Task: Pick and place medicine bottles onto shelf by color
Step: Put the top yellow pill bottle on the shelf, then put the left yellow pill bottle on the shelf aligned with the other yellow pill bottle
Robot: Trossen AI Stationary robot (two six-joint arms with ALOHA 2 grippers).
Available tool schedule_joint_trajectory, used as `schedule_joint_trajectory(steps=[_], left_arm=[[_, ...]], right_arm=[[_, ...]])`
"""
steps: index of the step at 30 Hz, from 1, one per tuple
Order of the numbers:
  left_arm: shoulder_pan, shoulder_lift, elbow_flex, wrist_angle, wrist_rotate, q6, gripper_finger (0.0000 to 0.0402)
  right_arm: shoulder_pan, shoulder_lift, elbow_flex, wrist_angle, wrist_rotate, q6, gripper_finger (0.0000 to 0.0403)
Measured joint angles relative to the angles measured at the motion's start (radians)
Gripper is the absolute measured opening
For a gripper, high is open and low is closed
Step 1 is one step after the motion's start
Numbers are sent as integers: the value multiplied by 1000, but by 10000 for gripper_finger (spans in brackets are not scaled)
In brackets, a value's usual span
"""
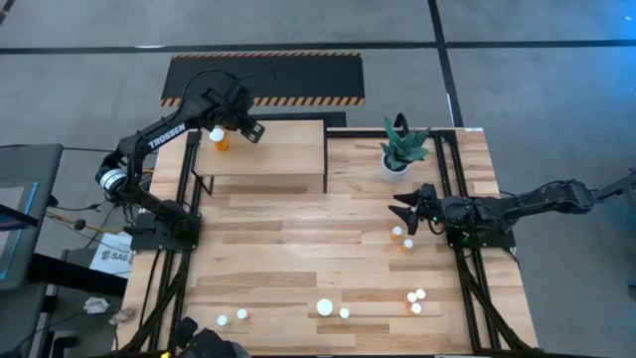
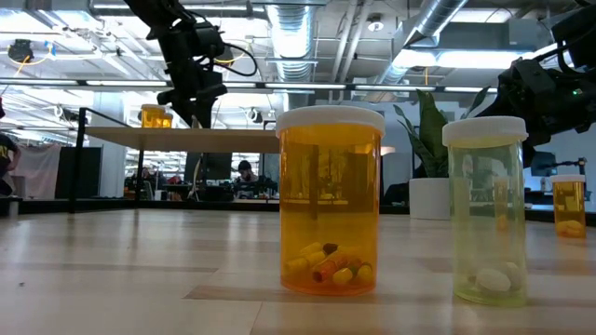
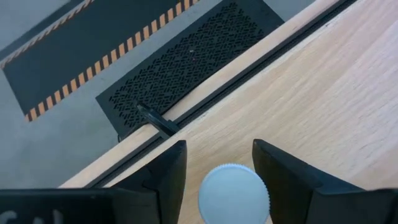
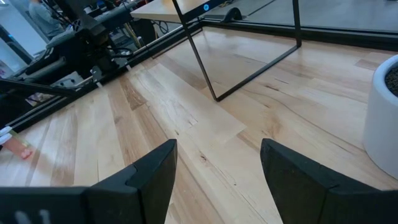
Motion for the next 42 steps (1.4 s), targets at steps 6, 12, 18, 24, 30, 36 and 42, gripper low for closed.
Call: schedule_joint_trajectory(steps=[6,12,18,24,30,36,42], left_arm=[[0,0,12,-3,-1,-6,183],[0,-2,42,-4,-7,-5,199],[0,-2,43,-3,-23,-5,222],[0,-5,43,22,-24,3,231],[0,-50,43,101,-17,27,231],[-17,-146,44,130,103,56,231],[-123,-232,45,132,162,10,231]], right_arm=[[0,0,0,0,0,0,256],[0,0,0,0,0,0,256],[0,0,0,0,0,0,256],[0,0,0,0,0,0,256],[0,0,0,0,0,0,256],[0,0,0,0,0,0,256],[0,0,0,0,0,0,256]])
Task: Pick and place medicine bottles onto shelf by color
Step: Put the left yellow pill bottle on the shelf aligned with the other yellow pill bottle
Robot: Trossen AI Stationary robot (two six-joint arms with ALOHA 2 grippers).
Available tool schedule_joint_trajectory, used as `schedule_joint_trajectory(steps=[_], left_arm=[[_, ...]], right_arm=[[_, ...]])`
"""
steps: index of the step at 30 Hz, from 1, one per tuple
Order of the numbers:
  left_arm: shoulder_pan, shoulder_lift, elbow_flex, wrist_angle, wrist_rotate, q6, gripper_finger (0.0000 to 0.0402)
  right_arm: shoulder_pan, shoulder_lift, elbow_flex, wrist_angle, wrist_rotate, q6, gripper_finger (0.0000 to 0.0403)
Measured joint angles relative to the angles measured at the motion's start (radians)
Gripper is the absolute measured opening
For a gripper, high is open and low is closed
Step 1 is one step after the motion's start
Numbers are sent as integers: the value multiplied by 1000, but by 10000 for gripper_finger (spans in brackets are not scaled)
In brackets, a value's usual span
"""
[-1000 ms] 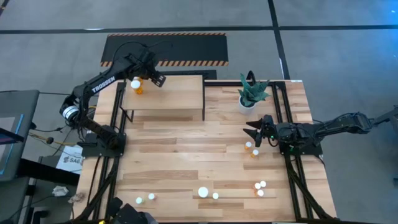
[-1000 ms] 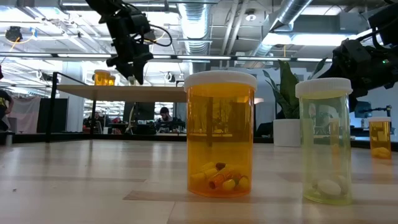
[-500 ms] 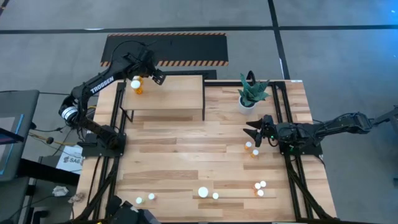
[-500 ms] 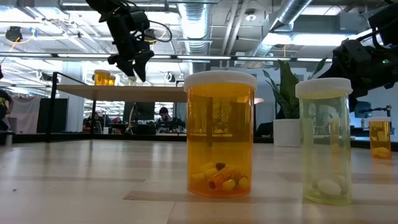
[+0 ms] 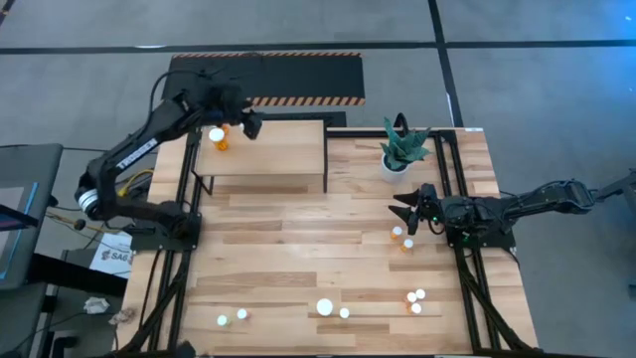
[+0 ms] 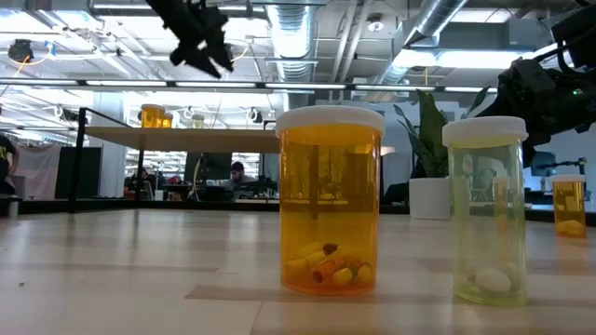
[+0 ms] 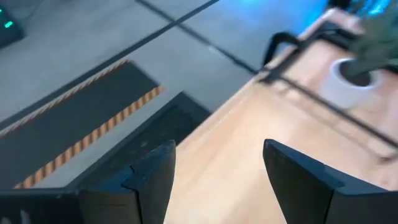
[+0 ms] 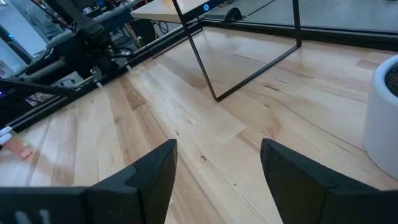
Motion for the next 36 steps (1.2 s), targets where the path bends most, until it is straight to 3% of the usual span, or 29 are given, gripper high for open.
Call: schedule_joint_trajectory(steps=[9,16,21,28,32,36], left_arm=[[-299,-42,0,14,-133,-29,231],[-576,-23,0,-9,-215,-211,231],[-834,10,-2,-27,-293,-399,231],[-1157,100,-5,-126,-503,-753,231],[-1288,154,-5,-270,-483,-994,231],[-1376,213,-5,-443,-359,-1240,231]], right_arm=[[0,0,0,0,0,0,256],[0,0,0,0,0,0,256],[0,0,0,0,0,0,256],[0,-1,0,0,0,0,256],[0,-1,0,0,0,0,256],[0,0,0,0,0,0,256]])
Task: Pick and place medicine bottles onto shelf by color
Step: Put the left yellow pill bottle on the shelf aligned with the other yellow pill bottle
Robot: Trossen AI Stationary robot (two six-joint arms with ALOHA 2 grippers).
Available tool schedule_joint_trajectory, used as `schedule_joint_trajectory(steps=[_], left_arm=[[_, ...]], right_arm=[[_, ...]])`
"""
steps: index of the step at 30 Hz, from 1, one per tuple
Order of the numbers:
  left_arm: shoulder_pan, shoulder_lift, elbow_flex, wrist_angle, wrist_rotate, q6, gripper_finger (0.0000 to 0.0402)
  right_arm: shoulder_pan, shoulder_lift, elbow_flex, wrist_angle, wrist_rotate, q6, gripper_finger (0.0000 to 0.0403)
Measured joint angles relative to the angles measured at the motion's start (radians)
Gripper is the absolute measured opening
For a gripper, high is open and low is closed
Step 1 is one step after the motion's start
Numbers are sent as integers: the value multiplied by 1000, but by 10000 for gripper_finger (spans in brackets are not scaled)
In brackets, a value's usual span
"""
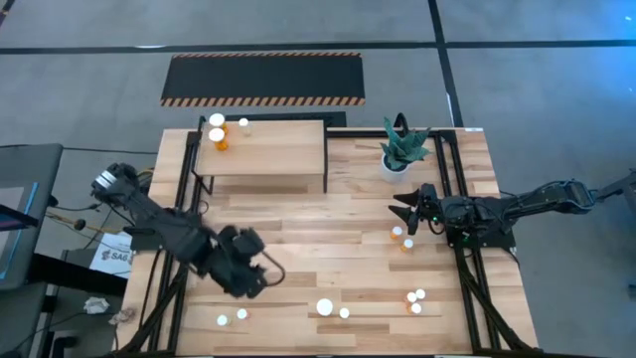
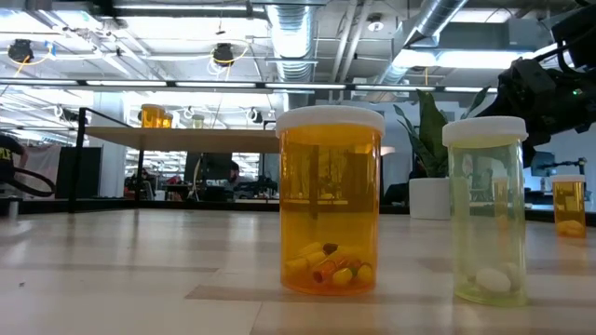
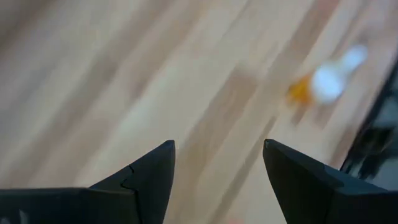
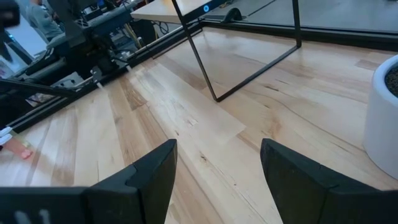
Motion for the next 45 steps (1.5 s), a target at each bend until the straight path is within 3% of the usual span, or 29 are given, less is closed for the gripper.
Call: schedule_joint_trajectory(steps=[6,13,19,28,39,45], left_arm=[[-80,90,0,-132,249,-258,231],[-238,156,0,-126,325,-472,231],[-342,161,0,-98,288,-601,239],[-434,166,-36,44,220,-576,237],[-448,166,-144,146,219,-605,225],[-448,166,-147,168,175,-577,254]], right_arm=[[0,0,0,0,0,0,256],[0,0,0,0,0,0,256],[0,0,0,0,0,0,256],[0,0,0,0,0,0,256],[0,0,0,0,0,0,256],[0,0,0,0,0,0,256]])
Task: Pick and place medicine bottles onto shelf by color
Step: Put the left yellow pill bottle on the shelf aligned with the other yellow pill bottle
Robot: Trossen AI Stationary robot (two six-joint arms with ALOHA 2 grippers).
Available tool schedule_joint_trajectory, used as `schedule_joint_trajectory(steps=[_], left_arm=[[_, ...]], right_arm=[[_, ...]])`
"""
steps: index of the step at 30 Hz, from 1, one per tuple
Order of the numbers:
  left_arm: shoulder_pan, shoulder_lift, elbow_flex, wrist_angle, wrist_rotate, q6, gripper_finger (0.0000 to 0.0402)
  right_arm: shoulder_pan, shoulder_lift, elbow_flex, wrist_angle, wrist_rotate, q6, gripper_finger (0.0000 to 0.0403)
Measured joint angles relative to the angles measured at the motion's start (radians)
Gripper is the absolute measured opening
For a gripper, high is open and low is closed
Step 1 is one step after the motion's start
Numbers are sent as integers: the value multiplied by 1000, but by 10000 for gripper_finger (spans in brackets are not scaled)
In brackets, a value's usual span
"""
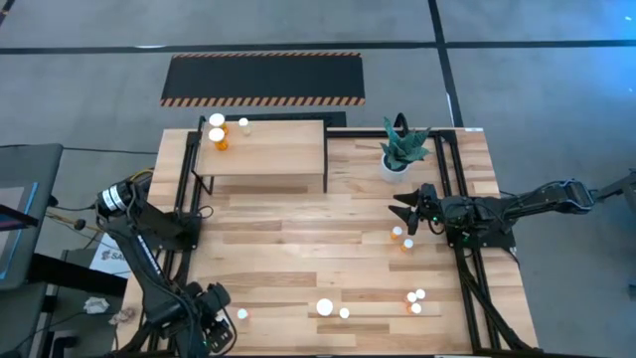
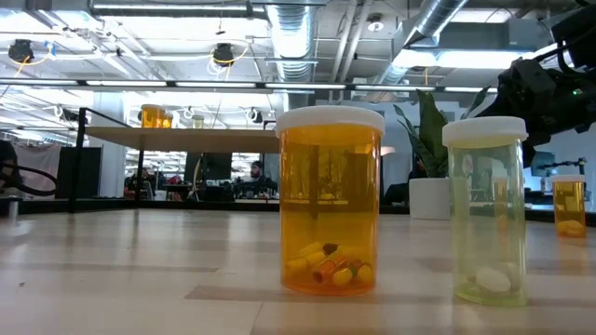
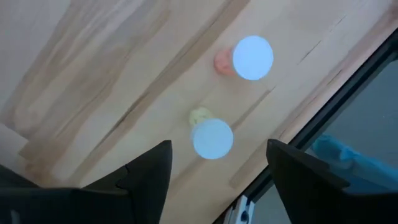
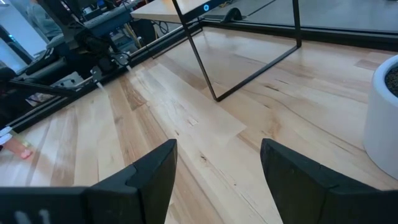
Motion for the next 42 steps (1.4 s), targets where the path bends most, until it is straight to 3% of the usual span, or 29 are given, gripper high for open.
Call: schedule_joint_trajectory(steps=[14,34,42], left_arm=[[4,92,-23,47,23,20,260],[11,135,-23,71,27,56,104],[20,134,-23,70,48,61,99]], right_arm=[[0,0,0,0,0,0,256],[0,0,0,0,0,0,256],[0,0,0,0,0,0,256]])
